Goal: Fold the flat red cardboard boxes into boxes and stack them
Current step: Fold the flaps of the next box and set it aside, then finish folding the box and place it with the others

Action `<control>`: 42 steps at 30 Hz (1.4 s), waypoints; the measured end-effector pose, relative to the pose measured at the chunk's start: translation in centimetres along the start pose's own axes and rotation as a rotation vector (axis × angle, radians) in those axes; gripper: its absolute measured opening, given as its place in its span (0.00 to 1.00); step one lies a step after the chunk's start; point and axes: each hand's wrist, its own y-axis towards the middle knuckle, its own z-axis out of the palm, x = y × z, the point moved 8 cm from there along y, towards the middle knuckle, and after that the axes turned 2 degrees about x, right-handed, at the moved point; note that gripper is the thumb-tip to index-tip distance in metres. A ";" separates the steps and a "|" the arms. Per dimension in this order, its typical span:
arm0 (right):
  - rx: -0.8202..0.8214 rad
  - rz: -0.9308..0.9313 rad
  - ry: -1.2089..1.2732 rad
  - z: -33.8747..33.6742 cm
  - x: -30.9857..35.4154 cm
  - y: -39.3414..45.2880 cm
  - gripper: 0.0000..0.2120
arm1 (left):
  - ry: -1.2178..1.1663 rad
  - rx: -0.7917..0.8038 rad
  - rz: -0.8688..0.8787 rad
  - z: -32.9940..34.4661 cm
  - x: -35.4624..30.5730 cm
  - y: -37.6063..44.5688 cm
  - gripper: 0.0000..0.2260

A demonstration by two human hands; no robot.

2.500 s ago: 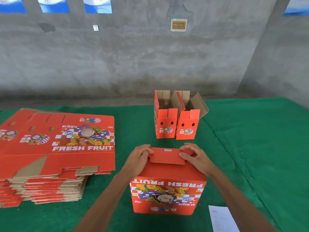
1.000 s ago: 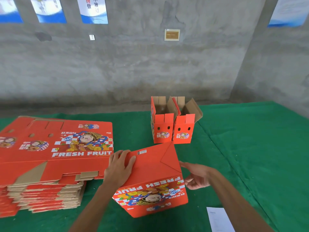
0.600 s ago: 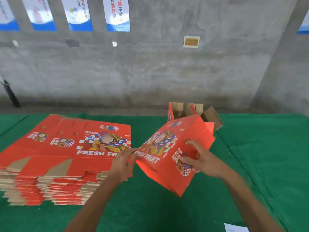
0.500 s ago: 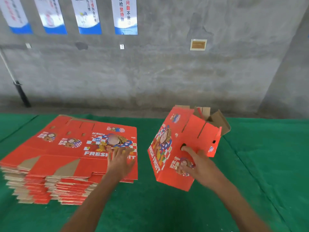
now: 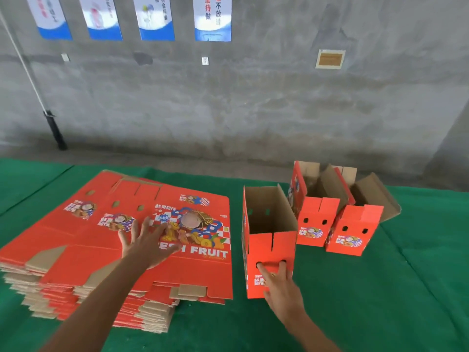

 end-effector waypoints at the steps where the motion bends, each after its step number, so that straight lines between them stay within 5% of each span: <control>1: 0.000 0.007 -0.010 0.3 0.1 1.4 0.39 | 0.003 -0.018 0.004 0.1 0.5 0.6 0.47; 13: 0.057 0.196 0.047 0.5 -4.0 17.6 0.38 | 0.054 -0.204 0.006 1.8 -0.4 4.5 0.45; 21: 0.072 0.231 0.221 1.0 -2.7 17.1 0.28 | -0.054 -0.157 0.005 1.7 0.3 4.6 0.40; 26: -0.141 0.316 0.626 -0.5 -6.7 15.3 0.17 | -0.130 -0.181 -0.218 -0.5 5.3 2.3 0.46; 31: -0.316 0.456 0.716 -1.8 -4.7 14.7 0.08 | -0.120 -0.185 -0.344 -3.1 10.2 0.2 0.51; 33: -0.264 0.435 0.761 -1.3 -0.9 14.3 0.17 | -0.107 -0.174 -0.374 -3.4 11.4 -0.2 0.51; 37: 0.090 0.318 1.007 0.7 8.1 13.6 0.26 | -0.113 -0.137 -0.444 -3.2 12.9 -0.5 0.52; 42: 0.042 0.207 0.891 -2.3 10.5 12.3 0.30 | -0.572 -0.117 -0.567 -3.6 14.7 -0.7 0.40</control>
